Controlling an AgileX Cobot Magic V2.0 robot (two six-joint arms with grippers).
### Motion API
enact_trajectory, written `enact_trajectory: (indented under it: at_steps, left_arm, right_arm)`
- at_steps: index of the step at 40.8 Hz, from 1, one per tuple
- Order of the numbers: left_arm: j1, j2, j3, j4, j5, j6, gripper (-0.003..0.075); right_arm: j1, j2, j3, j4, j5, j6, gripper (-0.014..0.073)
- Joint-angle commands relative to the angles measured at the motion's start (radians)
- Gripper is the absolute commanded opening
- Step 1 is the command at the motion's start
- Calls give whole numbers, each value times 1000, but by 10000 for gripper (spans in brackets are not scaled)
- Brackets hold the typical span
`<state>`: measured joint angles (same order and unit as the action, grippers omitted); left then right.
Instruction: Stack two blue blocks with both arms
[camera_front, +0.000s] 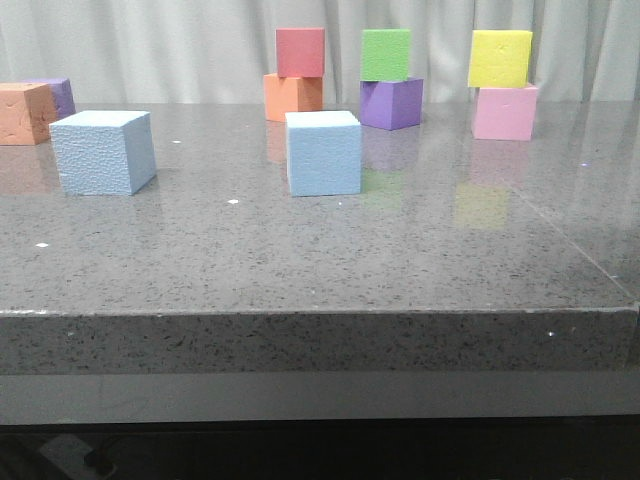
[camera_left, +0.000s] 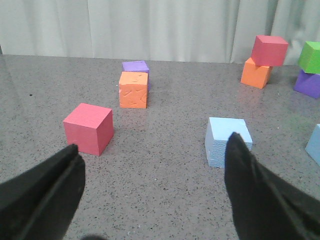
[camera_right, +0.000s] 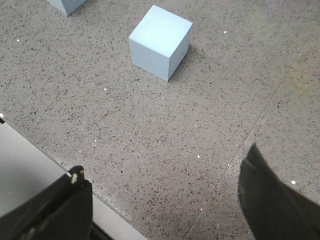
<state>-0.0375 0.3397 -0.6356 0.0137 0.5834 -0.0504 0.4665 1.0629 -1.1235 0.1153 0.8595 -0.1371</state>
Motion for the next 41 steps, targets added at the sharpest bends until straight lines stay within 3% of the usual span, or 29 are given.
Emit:
enact_trajectory:
  at_steps: [1, 15, 37, 41]
  left_arm:
    - [1, 17, -33, 0, -77, -1, 563]
    - [1, 17, -33, 0, -77, -1, 563]
    - [1, 21, -35, -59, -136, 4, 563]
    - [1, 44, -52, -61, -141, 66, 563]
  right_arm:
    - [-5, -83, 46, -2, -149, -14, 603]
    - [-5, -285, 234, -2, -250, -21, 603]
    - [-5, -306, 248, -2, -195, -21, 603]
    - [-5, -306, 248, -2, -194, -21, 603]
